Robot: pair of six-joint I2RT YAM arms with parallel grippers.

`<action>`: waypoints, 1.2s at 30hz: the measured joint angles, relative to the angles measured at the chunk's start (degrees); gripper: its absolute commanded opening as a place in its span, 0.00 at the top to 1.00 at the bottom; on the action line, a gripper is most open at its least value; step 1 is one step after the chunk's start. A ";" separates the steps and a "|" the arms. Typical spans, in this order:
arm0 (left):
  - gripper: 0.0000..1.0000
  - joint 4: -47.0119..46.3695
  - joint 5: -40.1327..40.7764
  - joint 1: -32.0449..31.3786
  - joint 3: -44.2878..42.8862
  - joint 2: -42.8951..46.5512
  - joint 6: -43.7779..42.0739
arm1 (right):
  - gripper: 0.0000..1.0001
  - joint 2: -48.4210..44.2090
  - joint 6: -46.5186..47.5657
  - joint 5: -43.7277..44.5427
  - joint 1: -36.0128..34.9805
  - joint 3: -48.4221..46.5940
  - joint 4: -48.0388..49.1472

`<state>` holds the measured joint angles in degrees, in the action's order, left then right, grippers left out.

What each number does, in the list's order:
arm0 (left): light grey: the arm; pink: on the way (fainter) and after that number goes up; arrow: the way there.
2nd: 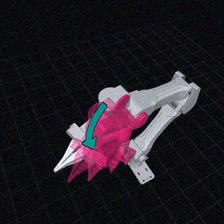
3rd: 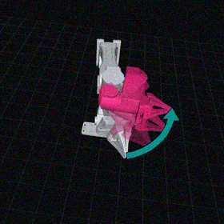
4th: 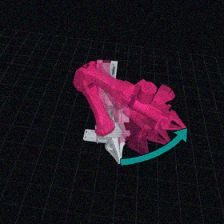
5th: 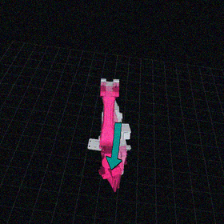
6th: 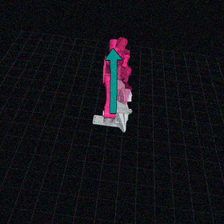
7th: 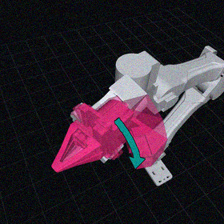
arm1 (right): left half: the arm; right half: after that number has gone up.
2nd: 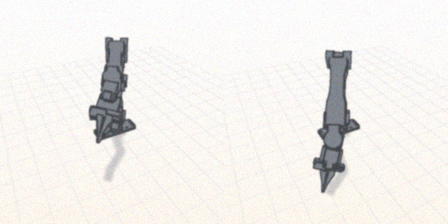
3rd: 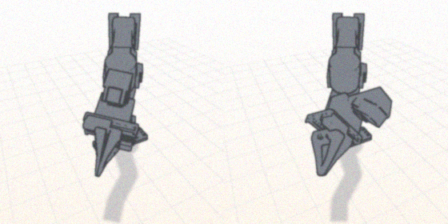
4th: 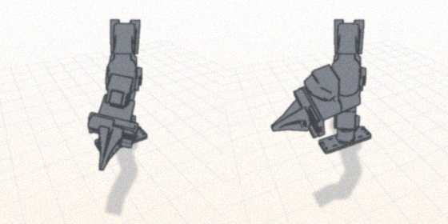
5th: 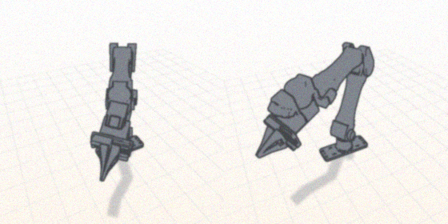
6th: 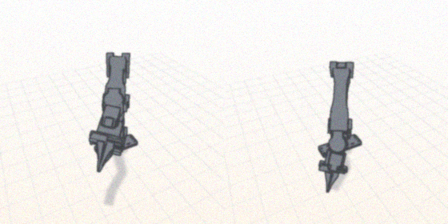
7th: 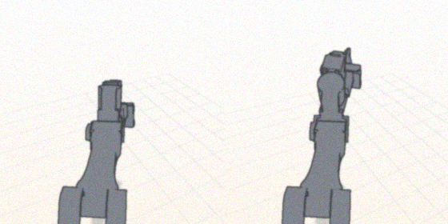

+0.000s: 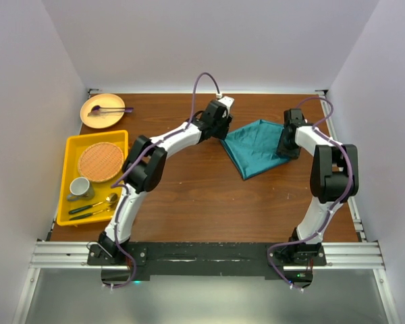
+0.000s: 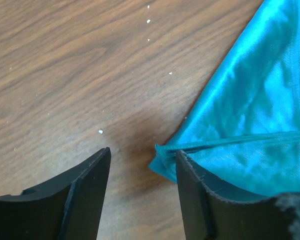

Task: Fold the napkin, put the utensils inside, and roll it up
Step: Roll the napkin with the utensil

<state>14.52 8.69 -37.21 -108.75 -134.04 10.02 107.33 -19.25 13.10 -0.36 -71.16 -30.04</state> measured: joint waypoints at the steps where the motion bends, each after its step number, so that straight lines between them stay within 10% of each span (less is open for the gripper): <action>1: 0.37 0.04 -0.13 0.02 0.81 0.94 0.81 | 0.54 -0.02 0.31 0.76 -0.15 -0.26 -0.20; 9: 0.35 -2.05 -1.64 0.31 14.62 17.49 12.70 | 0.45 -2.64 2.32 2.12 -4.50 -3.06 -2.47; 14: 0.34 -5.20 -2.62 1.86 26.80 30.53 21.77 | 0.20 -5.57 6.49 -5.09 -15.13 -3.32 -0.81; 25: 0.35 -5.99 -4.72 7.65 50.86 50.10 34.03 | 0.19 0.24 20.39 -11.61 -25.59 -5.09 1.81; 36: 0.36 -7.58 -7.10 7.93 54.29 51.65 35.43 | 0.27 5.14 24.50 -10.73 -27.08 -8.26 1.40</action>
<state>6.94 1.58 -29.28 -54.46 -82.39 45.45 112.46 5.26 2.37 -27.44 -79.42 -28.64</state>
